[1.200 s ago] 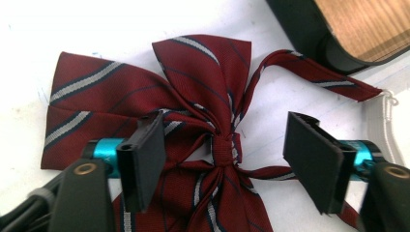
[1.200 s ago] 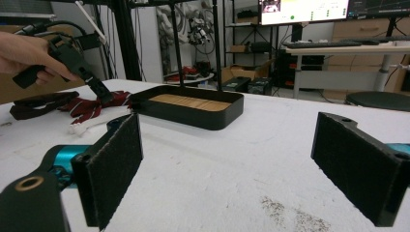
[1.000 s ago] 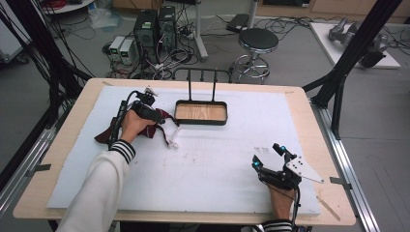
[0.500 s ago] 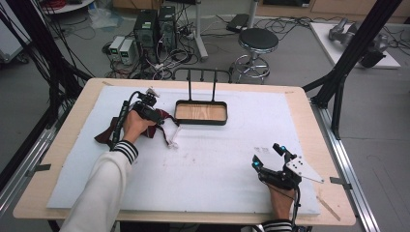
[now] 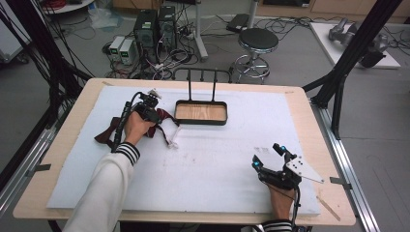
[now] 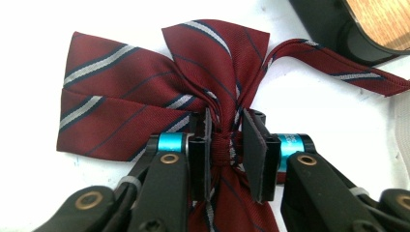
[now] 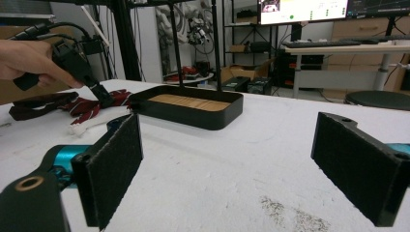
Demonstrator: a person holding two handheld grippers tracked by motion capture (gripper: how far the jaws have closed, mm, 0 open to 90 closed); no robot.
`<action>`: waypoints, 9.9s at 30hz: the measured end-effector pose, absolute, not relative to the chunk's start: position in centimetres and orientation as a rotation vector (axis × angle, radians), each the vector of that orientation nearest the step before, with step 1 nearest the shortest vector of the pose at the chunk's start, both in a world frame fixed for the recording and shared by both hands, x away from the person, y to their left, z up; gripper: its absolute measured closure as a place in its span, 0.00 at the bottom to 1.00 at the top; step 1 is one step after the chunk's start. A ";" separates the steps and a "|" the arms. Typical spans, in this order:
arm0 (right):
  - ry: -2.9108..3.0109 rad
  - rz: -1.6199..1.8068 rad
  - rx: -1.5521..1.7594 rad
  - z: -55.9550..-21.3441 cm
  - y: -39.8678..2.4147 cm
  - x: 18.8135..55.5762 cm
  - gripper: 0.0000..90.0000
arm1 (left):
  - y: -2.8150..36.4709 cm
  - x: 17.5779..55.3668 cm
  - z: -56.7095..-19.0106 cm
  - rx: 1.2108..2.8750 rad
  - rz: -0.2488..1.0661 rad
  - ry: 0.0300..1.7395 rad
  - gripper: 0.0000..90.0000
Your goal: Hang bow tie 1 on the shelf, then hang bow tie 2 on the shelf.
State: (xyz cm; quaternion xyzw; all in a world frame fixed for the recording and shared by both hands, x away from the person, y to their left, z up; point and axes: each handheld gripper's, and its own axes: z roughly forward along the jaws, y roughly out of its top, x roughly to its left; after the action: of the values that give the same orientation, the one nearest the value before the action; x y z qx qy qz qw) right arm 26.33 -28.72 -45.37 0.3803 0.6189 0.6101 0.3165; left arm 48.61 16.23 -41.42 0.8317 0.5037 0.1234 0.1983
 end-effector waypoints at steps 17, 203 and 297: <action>1.632 1.606 1.008 -45.4 -28.7 26.3 0.11 | 16.8 47.8 -40.7 2.272 0.391 1.357 0.83; 1.637 1.596 1.007 -45.4 -28.6 26.4 0.11 | 20.7 44.9 -29.1 1.643 0.707 0.928 0.19; 1.628 1.593 0.995 -45.4 -28.6 26.3 0.11 | 30.3 37.1 -34.8 1.899 0.572 0.919 0.17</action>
State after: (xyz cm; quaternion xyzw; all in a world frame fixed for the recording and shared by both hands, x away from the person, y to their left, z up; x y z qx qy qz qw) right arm 26.28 -28.59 -45.38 0.3790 0.6200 0.6068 0.3220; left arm 37.08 30.31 -34.77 0.7714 0.3733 0.2324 0.4601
